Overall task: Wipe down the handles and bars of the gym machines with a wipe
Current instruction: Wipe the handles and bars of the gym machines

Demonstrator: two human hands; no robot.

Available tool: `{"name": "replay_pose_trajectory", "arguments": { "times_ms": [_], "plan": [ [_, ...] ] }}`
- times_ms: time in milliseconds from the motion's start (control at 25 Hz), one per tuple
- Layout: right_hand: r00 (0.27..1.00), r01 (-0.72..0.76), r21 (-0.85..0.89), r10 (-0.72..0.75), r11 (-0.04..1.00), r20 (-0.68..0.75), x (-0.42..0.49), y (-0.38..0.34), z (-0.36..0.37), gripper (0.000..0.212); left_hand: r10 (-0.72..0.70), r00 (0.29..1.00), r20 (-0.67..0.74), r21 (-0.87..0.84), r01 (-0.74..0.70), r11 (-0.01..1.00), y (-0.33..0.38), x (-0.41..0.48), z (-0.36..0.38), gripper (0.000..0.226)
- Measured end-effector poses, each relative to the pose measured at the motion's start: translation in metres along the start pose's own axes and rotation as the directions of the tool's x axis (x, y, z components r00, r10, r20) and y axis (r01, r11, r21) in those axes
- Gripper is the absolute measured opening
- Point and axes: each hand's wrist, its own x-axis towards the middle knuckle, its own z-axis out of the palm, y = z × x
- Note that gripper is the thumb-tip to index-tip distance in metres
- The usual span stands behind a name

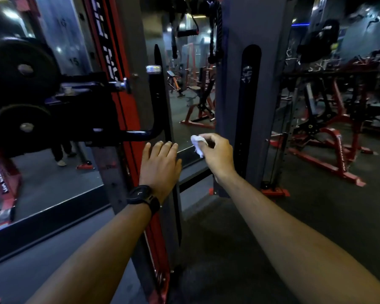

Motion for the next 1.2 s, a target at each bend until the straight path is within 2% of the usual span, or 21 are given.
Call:
{"name": "replay_pose_trajectory", "arguments": {
  "times_ms": [120, 240, 360, 480, 600, 760, 960, 1200],
  "plan": [
    [0.997, -0.066, -0.095, 0.061, 0.993, -0.054, 0.016, 0.028, -0.052, 0.015, 0.060, 0.993, 0.103, -0.071, -0.053, 0.996, 0.047, 0.006, 0.017, 0.044],
    [0.984, -0.157, -0.072, 0.151, 0.985, -0.092, 0.039, 0.053, -0.103, 0.019, 0.149, 0.959, 0.241, -0.167, -0.111, 0.980, 0.092, 0.030, 0.042, 0.048],
    [0.974, -0.198, -0.051, 0.191, 0.979, -0.124, 0.078, 0.090, -0.155, 0.024, 0.205, 0.938, 0.279, -0.274, -0.127, 0.953, 0.142, 0.073, 0.084, 0.046],
    [0.947, -0.276, -0.034, 0.265, 0.961, -0.183, 0.125, 0.131, -0.202, 0.007, 0.274, 0.925, 0.265, -0.361, -0.168, 0.917, 0.195, 0.124, 0.132, 0.047],
    [0.928, -0.263, -0.061, 0.235, 0.963, -0.289, 0.182, 0.157, -0.247, 0.015, 0.342, 0.908, 0.243, -0.417, -0.221, 0.882, 0.246, 0.185, 0.177, 0.048],
    [0.898, -0.246, -0.177, 0.155, 0.953, -0.412, 0.256, 0.187, -0.302, 0.008, 0.416, 0.884, 0.212, -0.438, -0.295, 0.849, 0.311, 0.270, 0.228, 0.049],
    [0.900, -0.204, -0.242, 0.085, 0.949, -0.427, 0.336, 0.234, -0.355, 0.014, 0.465, 0.863, 0.197, -0.437, -0.347, 0.830, 0.378, 0.352, 0.288, 0.049],
    [0.891, -0.125, -0.242, 0.002, 0.962, -0.454, 0.474, 0.317, -0.417, 0.008, 0.407, 0.897, 0.173, -0.441, -0.300, 0.846, 0.454, 0.461, 0.370, 0.047]
  ]
}}
